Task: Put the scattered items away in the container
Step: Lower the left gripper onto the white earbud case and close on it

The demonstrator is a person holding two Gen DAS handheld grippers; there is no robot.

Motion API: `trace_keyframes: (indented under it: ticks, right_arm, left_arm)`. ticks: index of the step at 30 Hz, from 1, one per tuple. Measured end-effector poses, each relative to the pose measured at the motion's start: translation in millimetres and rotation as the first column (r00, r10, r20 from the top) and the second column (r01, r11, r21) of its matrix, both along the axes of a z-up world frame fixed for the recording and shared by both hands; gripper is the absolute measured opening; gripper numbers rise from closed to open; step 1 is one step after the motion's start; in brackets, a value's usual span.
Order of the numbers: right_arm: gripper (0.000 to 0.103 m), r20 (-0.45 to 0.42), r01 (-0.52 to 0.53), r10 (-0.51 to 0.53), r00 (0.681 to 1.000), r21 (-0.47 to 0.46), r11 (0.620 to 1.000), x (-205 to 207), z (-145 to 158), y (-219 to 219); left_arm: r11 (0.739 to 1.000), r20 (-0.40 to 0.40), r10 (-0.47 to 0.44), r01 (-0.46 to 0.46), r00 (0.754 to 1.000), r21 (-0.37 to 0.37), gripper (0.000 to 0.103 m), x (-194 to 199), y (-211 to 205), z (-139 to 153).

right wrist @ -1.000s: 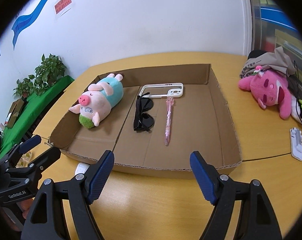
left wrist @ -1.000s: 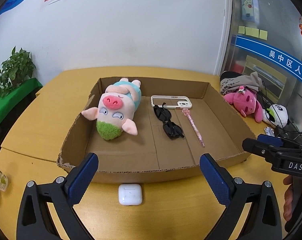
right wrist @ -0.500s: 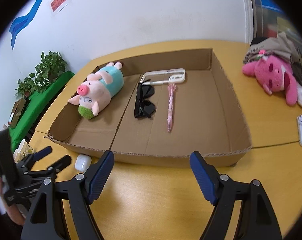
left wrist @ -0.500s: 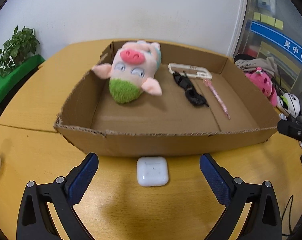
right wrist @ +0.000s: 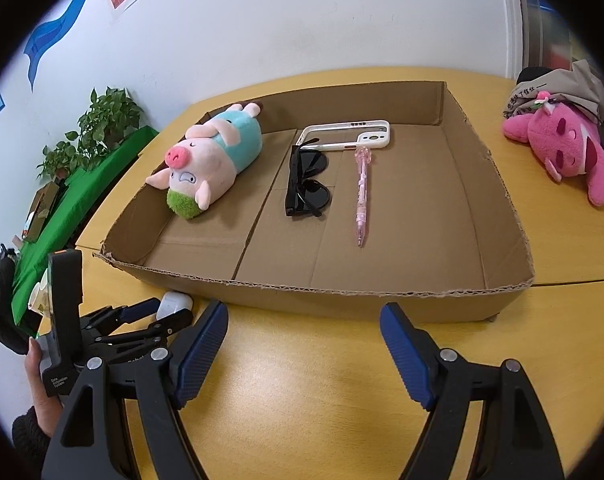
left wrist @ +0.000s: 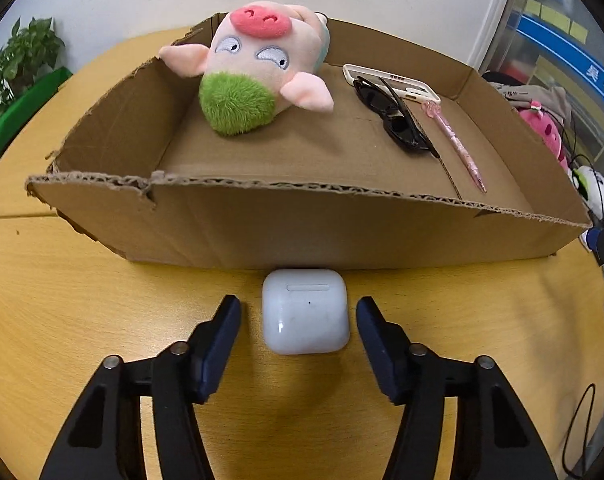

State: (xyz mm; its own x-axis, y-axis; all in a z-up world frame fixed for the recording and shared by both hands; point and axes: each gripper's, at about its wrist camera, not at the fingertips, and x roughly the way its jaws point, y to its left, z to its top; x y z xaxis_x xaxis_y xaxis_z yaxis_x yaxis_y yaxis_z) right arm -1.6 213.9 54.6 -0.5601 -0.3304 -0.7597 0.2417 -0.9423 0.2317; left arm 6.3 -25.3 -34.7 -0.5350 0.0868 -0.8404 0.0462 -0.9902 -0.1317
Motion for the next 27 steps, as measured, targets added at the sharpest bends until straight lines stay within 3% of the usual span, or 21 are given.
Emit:
trace_keyframes:
  ticks: [2, 7, 11, 14, 17, 23, 25, 27]
  right_arm:
    - [0.079, 0.006, -0.005, 0.005, 1.0, -0.003, 1.0, 0, -1, -2]
    - [0.079, 0.02, -0.072, 0.072, 0.997, -0.023, 0.997, 3, -1, -15]
    - [0.078, 0.059, -0.156, 0.159, 0.986, -0.052, 0.986, 8, -8, -32]
    - [0.078, 0.108, -0.249, 0.256, 0.961, -0.075, 0.966, 14, -21, -50]
    - [0.078, 0.168, -0.333, 0.34, 0.925, -0.072, 0.94, 20, -38, -71]
    - [0.075, 0.267, -0.47, 0.462, 0.846, -0.038, 0.882, 35, -65, -104]
    - [0.069, 0.283, -0.493, 0.481, 0.83, -0.033, 0.87, 38, -70, -109]
    - [0.044, 0.299, -0.506, 0.49, 0.819, -0.026, 0.862, 39, -72, -112]
  left_arm:
    - [1.0, 0.003, -0.018, 0.018, 1.0, 0.002, 0.047, 2, 0, 1]
    - [0.996, -0.005, -0.086, 0.086, 0.996, -0.001, 0.047, 12, 6, 1]
    - [0.981, -0.014, -0.194, 0.194, 0.981, 0.001, 0.047, 30, 16, 2]
    - [0.949, -0.031, -0.315, 0.315, 0.949, -0.008, 0.047, 48, 27, 3]
    - [0.895, -0.062, -0.446, 0.445, 0.893, -0.028, 0.047, 70, 38, 3]
    - [0.827, -0.067, -0.562, 0.558, 0.824, -0.066, 0.047, 84, 46, 5]
    - [0.806, -0.063, -0.59, 0.584, 0.805, -0.094, 0.047, 87, 50, 5]
    - [0.794, -0.062, -0.606, 0.599, 0.793, -0.104, 0.047, 90, 53, 5]
